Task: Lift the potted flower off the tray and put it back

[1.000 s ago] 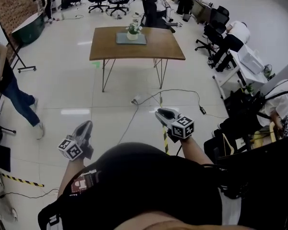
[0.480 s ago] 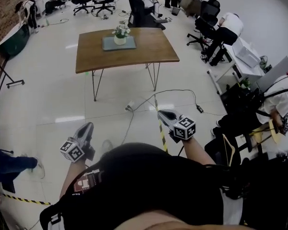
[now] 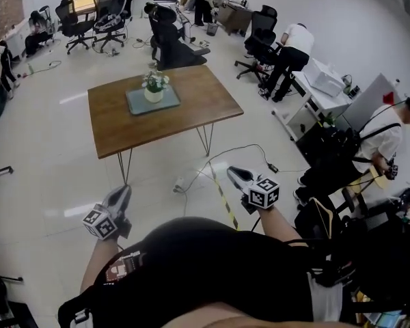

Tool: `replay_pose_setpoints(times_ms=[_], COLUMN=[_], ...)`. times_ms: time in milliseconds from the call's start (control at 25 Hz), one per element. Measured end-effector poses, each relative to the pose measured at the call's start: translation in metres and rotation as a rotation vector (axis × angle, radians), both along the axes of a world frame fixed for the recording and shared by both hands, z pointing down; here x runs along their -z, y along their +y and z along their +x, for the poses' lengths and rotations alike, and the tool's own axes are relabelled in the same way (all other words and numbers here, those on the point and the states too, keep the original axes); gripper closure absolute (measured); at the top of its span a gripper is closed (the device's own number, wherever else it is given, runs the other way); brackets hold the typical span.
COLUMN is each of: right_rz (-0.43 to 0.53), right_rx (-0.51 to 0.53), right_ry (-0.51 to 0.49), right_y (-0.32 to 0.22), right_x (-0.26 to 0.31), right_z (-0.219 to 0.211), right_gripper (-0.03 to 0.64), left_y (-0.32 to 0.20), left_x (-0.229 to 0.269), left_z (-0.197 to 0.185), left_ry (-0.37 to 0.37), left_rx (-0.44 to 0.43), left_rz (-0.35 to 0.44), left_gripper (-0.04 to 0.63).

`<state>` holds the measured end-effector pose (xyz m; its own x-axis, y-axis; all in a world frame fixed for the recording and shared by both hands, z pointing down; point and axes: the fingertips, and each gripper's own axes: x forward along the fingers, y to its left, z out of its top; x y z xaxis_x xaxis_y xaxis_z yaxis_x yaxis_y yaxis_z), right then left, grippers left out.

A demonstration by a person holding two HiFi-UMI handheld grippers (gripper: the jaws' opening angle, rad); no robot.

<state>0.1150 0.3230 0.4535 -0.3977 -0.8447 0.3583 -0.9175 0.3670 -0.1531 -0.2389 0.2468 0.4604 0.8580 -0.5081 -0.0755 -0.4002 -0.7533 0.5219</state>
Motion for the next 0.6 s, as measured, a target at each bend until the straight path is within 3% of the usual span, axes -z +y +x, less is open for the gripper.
replay_pose_setpoints(times_ms=[200, 400, 600], right_rz=[-0.05, -0.06, -0.042], right_rx=[0.003, 0.007, 0.111], right_ry=[0.014, -0.022, -0.045], right_y=[-0.045, -0.106, -0.192], right_x=[-0.013, -0.031, -0.049], right_z=[0.007, 0.032, 0.067], right_gripper=[0.545, 0.532, 0.531], left_y=[-0.054, -0.092, -0.148], left_x=[-0.002, -0.023, -0.02], left_z=[0.016, 0.036, 0.062], left_ry=[0.029, 0.0, -0.03], left_rx=[-0.012, 0.005, 0.125], left_rz=[-0.001, -0.044, -0.016], left_gripper=[0.598, 0.598, 0.598])
